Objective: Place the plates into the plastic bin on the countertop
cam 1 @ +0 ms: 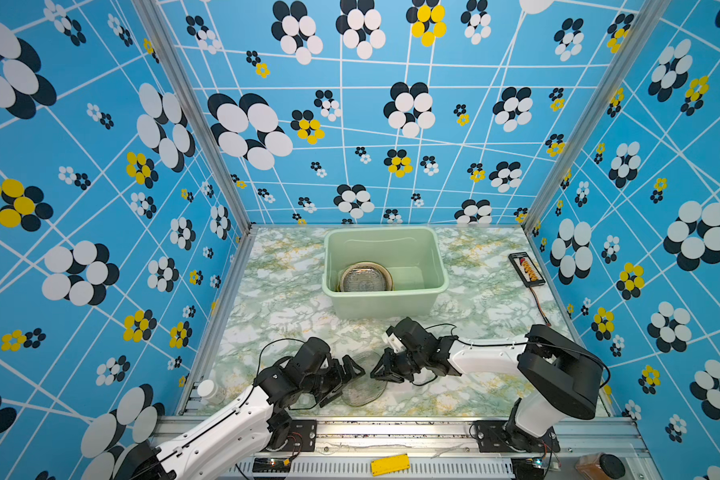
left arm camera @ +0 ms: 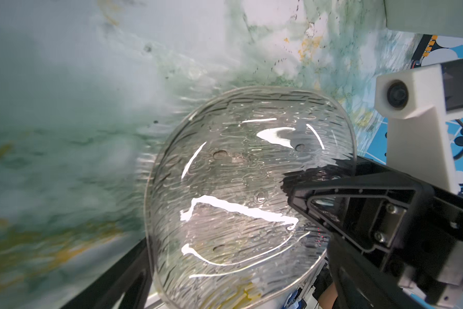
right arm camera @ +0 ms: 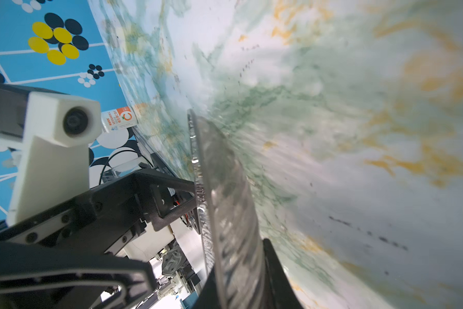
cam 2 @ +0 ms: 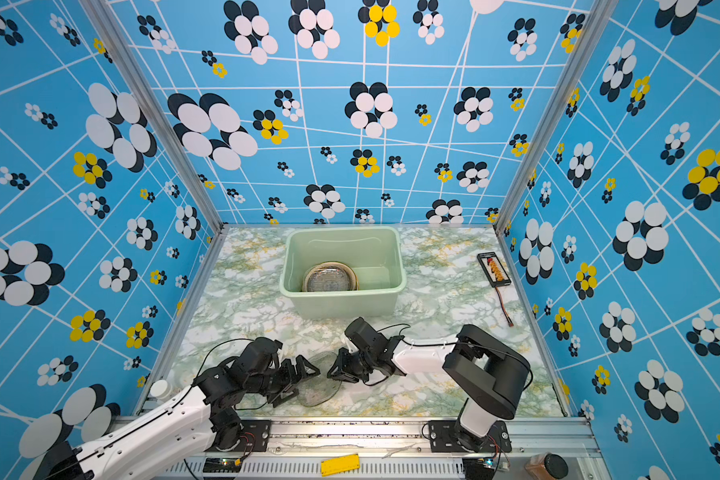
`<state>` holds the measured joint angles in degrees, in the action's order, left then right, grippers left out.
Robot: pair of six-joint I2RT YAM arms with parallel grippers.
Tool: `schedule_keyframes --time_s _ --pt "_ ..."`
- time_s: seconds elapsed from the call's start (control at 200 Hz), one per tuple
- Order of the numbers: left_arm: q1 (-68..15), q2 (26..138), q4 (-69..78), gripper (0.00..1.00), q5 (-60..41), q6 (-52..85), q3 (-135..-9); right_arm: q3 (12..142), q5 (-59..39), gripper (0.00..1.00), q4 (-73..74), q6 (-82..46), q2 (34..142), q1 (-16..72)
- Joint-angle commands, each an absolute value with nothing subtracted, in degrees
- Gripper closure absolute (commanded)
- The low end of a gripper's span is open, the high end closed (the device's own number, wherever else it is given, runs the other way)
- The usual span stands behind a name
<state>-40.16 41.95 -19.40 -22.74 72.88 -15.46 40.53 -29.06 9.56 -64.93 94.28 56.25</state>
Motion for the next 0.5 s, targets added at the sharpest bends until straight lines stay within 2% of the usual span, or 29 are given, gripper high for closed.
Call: schedule_keyframes --time_s 0.0,0.165,0.495 --pt "-40.5 42.3 -18.6 0.01 -23.1 72.4 -16.7 42.3 -27.5 0.86 5.2 -63.0 92.0 56.7" --pt "-40.5 41.7 -21.0 0.01 -22.3 70.9 -19.7 43.9 -23.5 0.90 -3.4 -61.0 87.3 56.7" --pt "-39.0 39.8 -29.4 0.01 -16.9 58.9 -33.9 52.4 -11.8 0.92 -34.9 -51.4 72.9 56.2"
